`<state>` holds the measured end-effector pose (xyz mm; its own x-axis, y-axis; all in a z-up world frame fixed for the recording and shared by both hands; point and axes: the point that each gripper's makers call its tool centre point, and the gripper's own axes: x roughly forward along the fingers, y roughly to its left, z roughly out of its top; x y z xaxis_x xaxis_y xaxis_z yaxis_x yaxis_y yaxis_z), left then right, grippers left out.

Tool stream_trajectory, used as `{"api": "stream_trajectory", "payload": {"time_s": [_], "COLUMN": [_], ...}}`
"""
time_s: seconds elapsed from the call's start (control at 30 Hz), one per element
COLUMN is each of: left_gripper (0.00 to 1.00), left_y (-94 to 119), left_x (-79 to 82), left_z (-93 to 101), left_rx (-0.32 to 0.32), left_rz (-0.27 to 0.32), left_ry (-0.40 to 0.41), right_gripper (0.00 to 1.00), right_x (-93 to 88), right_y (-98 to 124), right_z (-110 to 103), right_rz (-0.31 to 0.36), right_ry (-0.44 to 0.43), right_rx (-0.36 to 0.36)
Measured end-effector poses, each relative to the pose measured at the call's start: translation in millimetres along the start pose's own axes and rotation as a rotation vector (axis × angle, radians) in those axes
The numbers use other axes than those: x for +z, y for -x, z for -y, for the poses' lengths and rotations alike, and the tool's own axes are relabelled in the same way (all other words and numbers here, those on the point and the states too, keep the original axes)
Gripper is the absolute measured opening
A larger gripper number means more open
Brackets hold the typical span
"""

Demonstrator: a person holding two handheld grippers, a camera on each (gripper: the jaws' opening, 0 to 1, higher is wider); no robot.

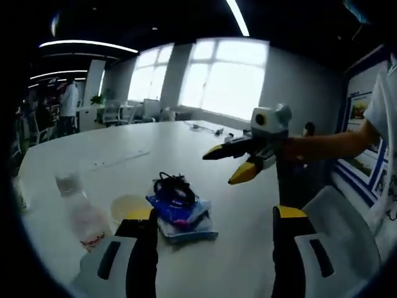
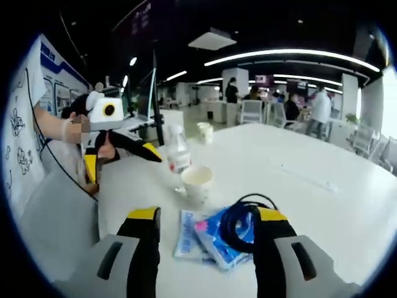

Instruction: Arrange the tabletop items into an orderly group along one side of the table until the central work area is clear of visible clutter.

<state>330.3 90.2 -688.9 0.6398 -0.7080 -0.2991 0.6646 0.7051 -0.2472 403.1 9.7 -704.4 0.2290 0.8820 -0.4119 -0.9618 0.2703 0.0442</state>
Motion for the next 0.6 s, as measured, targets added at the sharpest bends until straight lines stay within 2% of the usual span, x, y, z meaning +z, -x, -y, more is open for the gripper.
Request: {"api": "stream_trajectory", "payload": {"time_s": [0.23,0.47,0.53,0.6], "left_gripper": [0.68,0.60,0.58,0.55], "left_y": [-24,-38,-43,-46], "left_x": [-1.6,-7.1,-10.4,-10.5], "left_z": [3.1,-1.3,0.0,-3.7], "left_rx": [0.005,0.055,0.055,0.091], "left_rz": [-0.033,-0.061,-0.076,-0.075], "left_ry": [-0.009,0.034,0.055,0.044], "right_gripper": [0.49,0.44,0.41,0.35], "right_x": [-15.9,-23.1,-24.6,-26.2], "right_y": [9,6,3,0], "right_z": [16,31,36,42], "right_rz": [-0.030,-0.051,-0.059,-0.059], "right_ry": [0.000,0.011,0.027,0.029], "right_rx": [0.005,0.021,0.035,0.049]}}
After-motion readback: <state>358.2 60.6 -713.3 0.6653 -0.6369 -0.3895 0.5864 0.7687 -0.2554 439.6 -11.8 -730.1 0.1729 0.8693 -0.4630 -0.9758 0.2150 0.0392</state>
